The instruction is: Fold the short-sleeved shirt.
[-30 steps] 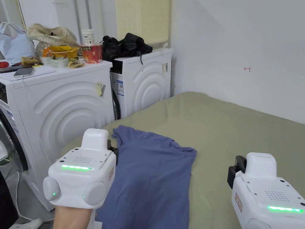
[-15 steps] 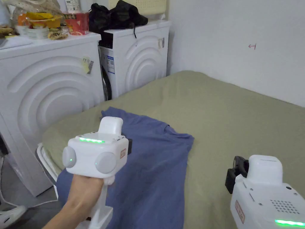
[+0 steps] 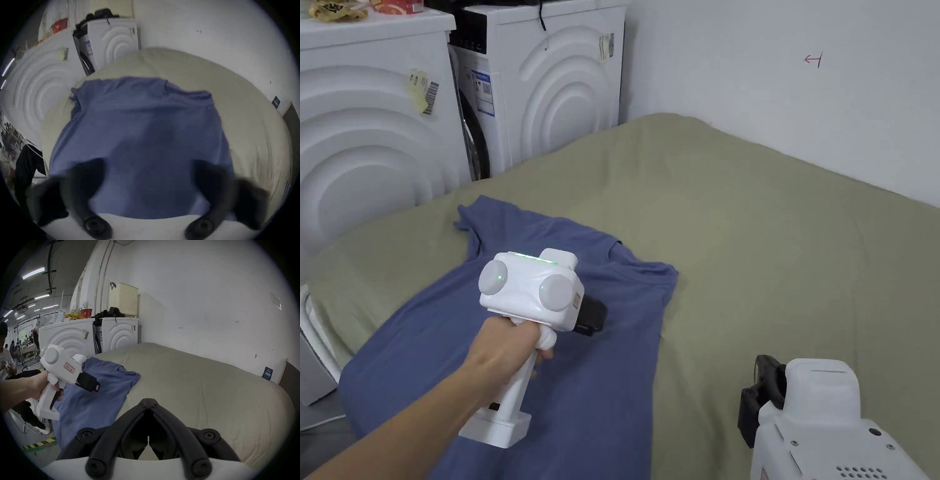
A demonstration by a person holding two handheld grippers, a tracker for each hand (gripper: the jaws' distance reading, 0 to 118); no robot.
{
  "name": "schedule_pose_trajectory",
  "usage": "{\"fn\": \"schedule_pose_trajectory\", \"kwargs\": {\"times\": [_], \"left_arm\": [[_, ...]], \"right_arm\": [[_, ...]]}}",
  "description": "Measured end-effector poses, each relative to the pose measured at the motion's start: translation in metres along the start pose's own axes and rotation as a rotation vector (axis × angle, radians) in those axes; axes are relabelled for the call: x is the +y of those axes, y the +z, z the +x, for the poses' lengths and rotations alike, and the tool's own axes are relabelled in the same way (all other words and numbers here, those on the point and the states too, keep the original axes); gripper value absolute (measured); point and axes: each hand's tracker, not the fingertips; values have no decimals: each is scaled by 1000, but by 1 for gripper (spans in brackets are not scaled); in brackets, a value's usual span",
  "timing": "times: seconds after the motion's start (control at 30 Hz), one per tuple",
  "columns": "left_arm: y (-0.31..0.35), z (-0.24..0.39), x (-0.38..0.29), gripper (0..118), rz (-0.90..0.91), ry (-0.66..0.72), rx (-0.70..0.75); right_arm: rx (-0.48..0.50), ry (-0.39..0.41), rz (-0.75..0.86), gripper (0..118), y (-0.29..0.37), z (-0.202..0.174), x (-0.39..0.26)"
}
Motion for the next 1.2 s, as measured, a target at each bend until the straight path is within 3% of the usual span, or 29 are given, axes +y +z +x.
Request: {"fn": "schedule_pose_trajectory", "kwargs": {"times": [0.17,0.2,0.3,0.33,0.37,0.43,0.7,0.83,1.2], "left_arm": [[-27,6,-3,111,-23,-40,76],[-32,3,-3,105,-38,-48,89],[-28,0,-4,63,-17,32,15],[-24,3,-3,23,-2,1,37],[-22,4,-2,0,15,-32,48],[-19,3,-1,0,21,-45,92],[54,11,12,0,111,27,42],[127,63,6,0,211,-76,-24],[284,268,-8,0,393,-298,-392]], "right_arm": [[1,-18,-41,0,-6,5,-12],[-3,-17,-45,0,-6,6,-14],[-10,-17,-57,0,-2,12,-18],[-18,-20,-60,0,-1,14,-18],[-19,-25,-61,0,1,17,-19],[-26,-39,-63,0,7,23,-18],[-107,-77,-29,0,65,70,-12],[-190,-100,9,0,112,107,-7],[-415,-135,67,0,245,197,-19]]}}
